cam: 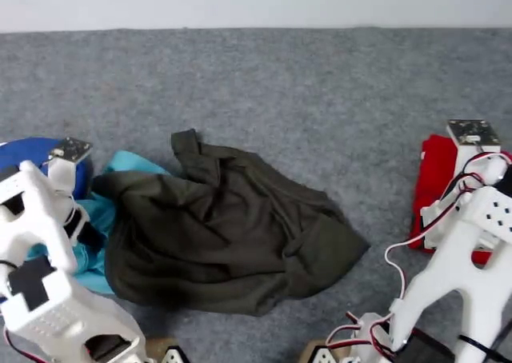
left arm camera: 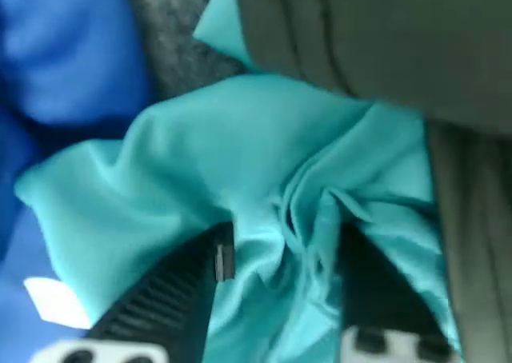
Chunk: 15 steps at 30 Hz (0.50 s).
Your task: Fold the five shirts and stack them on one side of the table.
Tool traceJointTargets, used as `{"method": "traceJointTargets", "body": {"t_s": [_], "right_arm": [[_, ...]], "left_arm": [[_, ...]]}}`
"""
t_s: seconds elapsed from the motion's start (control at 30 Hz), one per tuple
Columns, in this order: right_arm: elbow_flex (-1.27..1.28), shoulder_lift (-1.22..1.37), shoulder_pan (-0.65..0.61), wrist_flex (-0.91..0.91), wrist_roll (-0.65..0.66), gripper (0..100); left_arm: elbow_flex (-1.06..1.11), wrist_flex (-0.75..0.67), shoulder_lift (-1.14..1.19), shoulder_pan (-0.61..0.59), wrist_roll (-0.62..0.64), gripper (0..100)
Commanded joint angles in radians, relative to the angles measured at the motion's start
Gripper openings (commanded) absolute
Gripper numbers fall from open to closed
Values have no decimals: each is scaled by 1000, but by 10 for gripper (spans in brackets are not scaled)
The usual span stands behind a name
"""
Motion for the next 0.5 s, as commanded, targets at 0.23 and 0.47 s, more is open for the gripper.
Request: {"method": "traceJointTargets", "body": {"t_s": [0.23, 0.47], "right_arm": [[-3, -39, -4, 42, -8, 11], [-3, -39, -7, 41, -8, 11]], "left_arm": [[-262, 160, -229, -41, -3, 13], [-446, 109, -443, -124, 192, 13]]}}
